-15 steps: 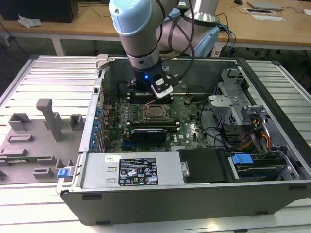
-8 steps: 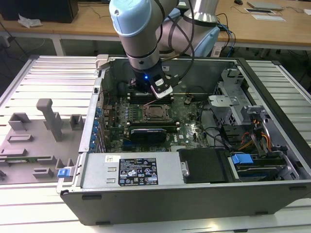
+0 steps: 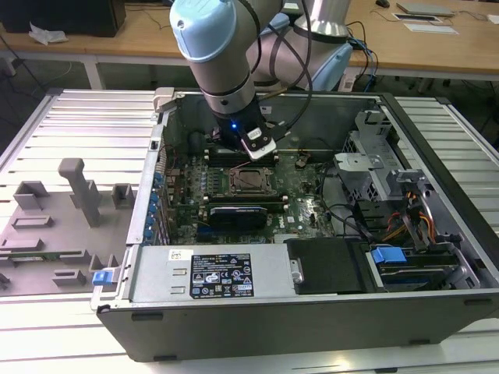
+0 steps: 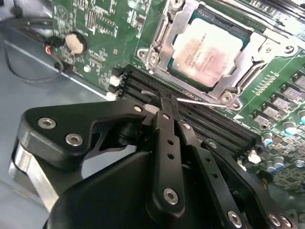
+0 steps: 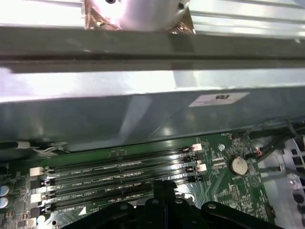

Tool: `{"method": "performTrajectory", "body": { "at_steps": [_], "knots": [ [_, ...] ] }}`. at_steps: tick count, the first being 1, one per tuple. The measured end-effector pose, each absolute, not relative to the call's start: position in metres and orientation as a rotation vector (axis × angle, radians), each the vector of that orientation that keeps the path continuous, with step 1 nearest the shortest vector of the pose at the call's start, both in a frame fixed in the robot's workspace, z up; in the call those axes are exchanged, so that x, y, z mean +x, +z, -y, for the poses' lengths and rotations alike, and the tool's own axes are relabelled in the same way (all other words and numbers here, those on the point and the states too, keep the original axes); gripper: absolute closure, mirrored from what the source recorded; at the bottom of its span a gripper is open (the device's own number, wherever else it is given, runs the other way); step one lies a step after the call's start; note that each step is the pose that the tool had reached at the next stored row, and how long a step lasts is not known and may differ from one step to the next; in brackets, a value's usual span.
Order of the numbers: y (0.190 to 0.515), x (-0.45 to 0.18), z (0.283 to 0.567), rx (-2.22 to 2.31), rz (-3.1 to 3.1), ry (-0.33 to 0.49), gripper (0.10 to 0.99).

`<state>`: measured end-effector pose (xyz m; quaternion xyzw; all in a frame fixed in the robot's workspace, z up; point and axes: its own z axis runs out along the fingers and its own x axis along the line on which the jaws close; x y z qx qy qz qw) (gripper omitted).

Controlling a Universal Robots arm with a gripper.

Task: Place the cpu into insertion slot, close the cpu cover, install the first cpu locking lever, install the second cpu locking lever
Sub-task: 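Install the first cpu locking lever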

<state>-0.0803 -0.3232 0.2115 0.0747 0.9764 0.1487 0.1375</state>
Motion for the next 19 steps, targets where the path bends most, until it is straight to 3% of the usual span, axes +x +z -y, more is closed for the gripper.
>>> {"method": "performTrajectory", "body": {
  "at_steps": [19],
  "knots": [
    [0.200,-0.089,0.312,0.439,-2.781,0.394,0.980]
  ]
}}
